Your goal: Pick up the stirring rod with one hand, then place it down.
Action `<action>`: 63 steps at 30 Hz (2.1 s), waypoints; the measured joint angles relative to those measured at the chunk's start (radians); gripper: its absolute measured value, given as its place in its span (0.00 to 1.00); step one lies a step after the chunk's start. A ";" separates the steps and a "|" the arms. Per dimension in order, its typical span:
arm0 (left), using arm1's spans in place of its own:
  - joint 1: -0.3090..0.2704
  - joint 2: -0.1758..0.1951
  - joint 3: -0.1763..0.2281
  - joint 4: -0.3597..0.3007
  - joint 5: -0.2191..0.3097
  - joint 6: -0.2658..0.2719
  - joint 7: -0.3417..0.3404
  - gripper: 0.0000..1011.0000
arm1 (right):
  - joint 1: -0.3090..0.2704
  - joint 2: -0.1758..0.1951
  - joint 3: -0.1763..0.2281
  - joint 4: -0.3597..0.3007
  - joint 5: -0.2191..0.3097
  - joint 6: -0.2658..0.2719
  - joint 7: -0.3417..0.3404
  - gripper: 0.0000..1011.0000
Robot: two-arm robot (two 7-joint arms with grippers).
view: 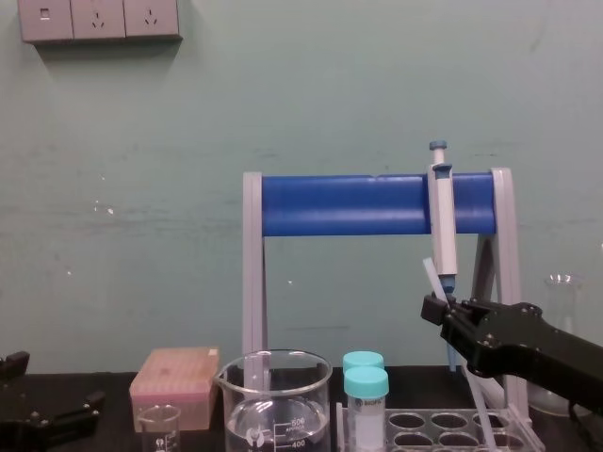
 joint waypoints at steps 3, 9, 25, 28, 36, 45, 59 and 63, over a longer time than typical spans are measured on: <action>0.000 0.000 0.000 0.000 0.000 0.000 0.000 0.99 | -0.002 0.003 -0.003 -0.002 -0.011 0.005 -0.013 0.07; 0.000 0.000 0.000 0.000 0.000 0.000 0.000 0.99 | -0.004 0.004 -0.005 -0.005 -0.019 0.007 -0.022 0.07; 0.000 0.000 0.000 0.000 0.000 0.000 0.000 0.99 | -0.004 0.003 -0.003 -0.005 -0.013 0.005 -0.019 0.20; 0.000 0.000 0.000 0.000 0.000 0.000 0.000 0.99 | -0.004 0.003 -0.002 -0.004 -0.013 0.005 -0.018 0.27; 0.000 0.000 0.000 0.000 0.000 0.000 0.000 0.99 | -0.004 0.003 -0.002 -0.004 -0.013 0.004 -0.018 0.54; 0.000 0.000 0.000 0.000 0.000 0.000 0.000 0.99 | -0.004 0.003 -0.002 -0.004 -0.012 0.004 -0.017 0.80; 0.000 0.000 0.000 0.000 0.000 0.000 0.000 0.99 | -0.032 -0.013 0.071 -0.104 -0.016 -0.060 -0.138 0.99; 0.000 0.000 0.000 0.000 0.000 0.000 0.000 0.99 | -0.060 -0.010 0.122 -0.163 -0.043 -0.032 -0.242 0.99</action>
